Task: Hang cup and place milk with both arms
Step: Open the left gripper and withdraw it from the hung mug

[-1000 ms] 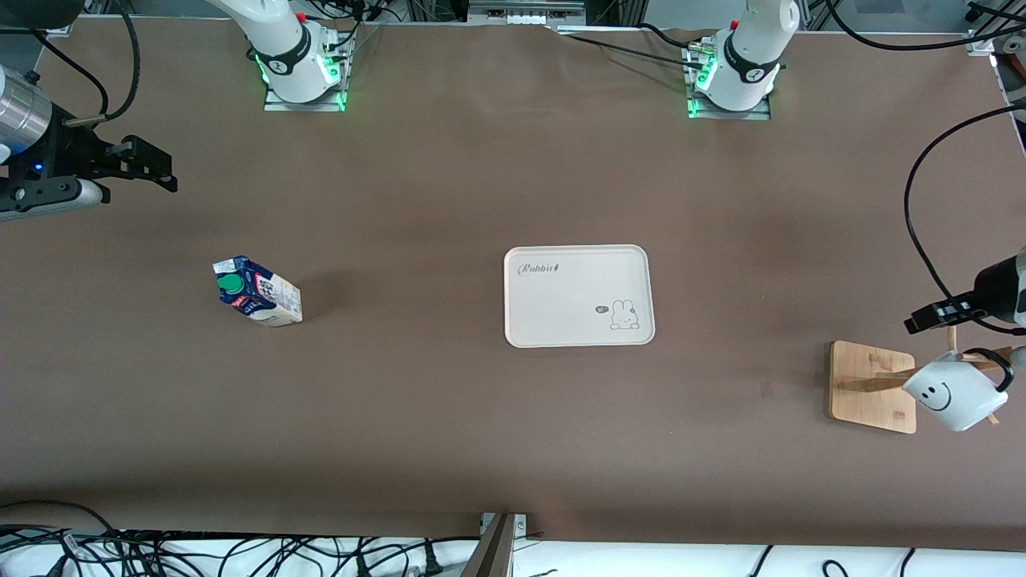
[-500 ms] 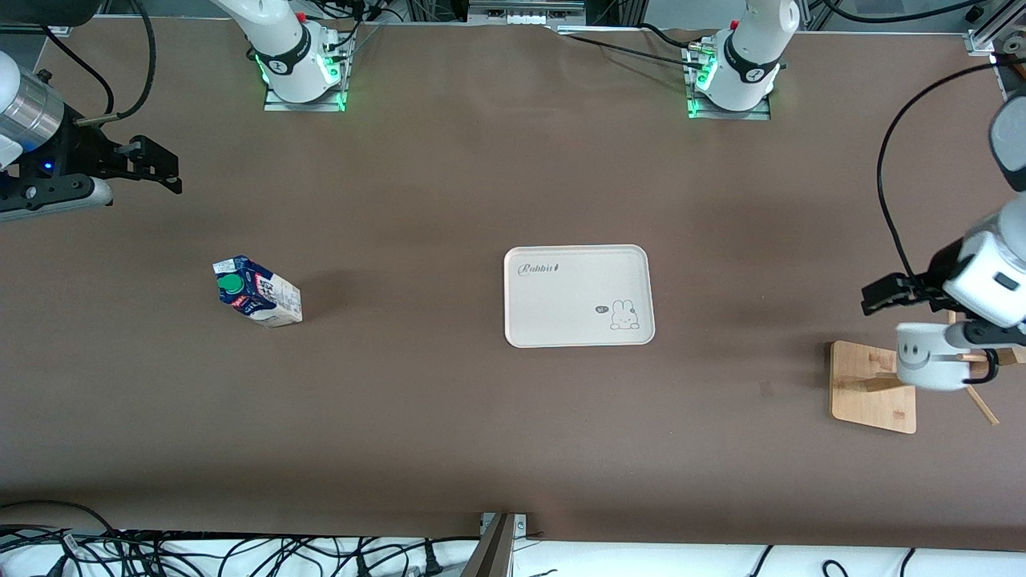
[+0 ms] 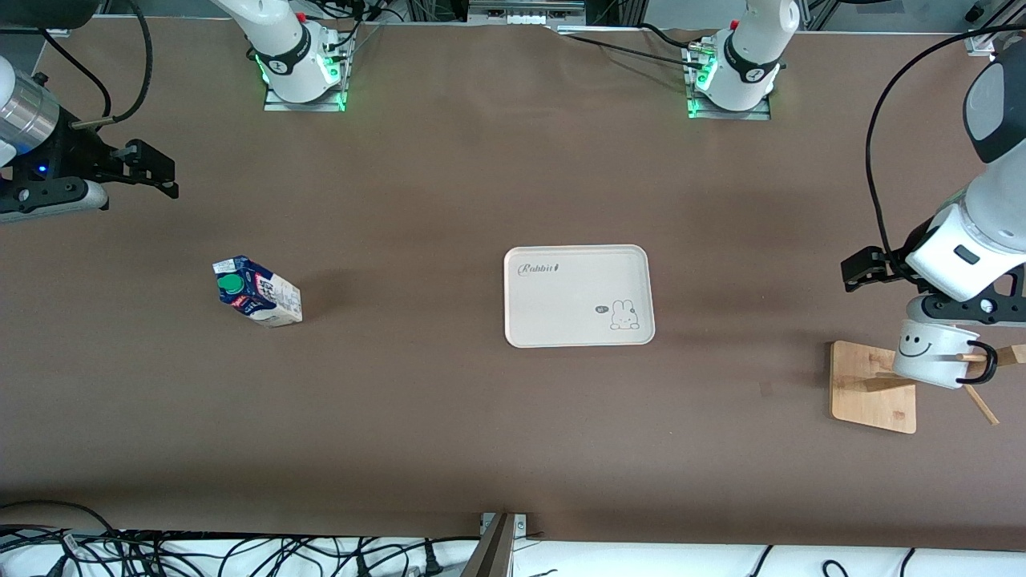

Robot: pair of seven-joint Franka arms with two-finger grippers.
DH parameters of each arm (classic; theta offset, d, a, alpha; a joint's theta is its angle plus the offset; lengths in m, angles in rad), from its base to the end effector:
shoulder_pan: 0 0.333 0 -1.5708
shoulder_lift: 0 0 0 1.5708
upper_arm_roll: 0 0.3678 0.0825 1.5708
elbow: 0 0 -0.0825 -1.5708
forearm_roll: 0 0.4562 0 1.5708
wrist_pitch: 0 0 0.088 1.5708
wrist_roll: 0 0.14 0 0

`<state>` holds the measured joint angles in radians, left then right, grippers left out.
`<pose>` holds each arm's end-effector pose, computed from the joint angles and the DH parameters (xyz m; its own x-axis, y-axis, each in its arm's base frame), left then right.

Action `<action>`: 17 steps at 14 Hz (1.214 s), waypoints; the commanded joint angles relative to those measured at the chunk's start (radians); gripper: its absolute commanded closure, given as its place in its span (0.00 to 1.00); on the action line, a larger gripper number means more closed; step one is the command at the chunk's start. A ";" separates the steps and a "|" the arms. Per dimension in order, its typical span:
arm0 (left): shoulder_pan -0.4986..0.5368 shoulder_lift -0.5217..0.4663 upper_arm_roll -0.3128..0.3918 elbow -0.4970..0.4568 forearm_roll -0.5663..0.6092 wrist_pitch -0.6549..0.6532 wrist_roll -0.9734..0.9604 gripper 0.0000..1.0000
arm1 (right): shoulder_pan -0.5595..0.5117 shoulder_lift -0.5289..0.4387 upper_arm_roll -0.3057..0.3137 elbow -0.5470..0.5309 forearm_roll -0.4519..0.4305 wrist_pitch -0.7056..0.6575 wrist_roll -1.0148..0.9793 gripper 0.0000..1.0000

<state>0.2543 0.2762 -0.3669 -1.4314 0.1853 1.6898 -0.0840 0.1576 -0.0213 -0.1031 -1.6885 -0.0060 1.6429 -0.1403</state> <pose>0.7258 -0.0270 0.5539 0.9992 -0.0381 0.0071 -0.0374 -0.9956 -0.0856 0.6204 0.0325 0.5985 0.9807 0.1941 -0.0247 0.1941 -0.9810 0.0003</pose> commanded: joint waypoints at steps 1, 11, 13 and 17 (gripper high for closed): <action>-0.134 -0.095 0.201 -0.067 -0.117 0.052 0.043 0.00 | -0.023 0.006 0.017 0.021 -0.002 -0.003 -0.007 0.00; -0.312 -0.338 0.342 -0.385 -0.138 0.211 0.075 0.00 | -0.024 0.014 0.016 0.029 0.030 -0.001 -0.007 0.00; -0.325 -0.341 0.362 -0.385 -0.139 0.206 0.073 0.00 | -0.023 0.014 0.016 0.030 0.031 -0.001 -0.007 0.00; -0.351 -0.341 0.396 -0.385 -0.145 0.203 0.075 0.00 | -0.026 0.014 0.014 0.030 0.032 -0.001 -0.007 0.00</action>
<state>-0.0741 -0.0426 0.0049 -1.7970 0.0362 1.8847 -0.0286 0.1524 -0.0190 -0.1027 -1.6837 0.0053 1.6463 -0.1403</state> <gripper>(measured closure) 0.000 0.000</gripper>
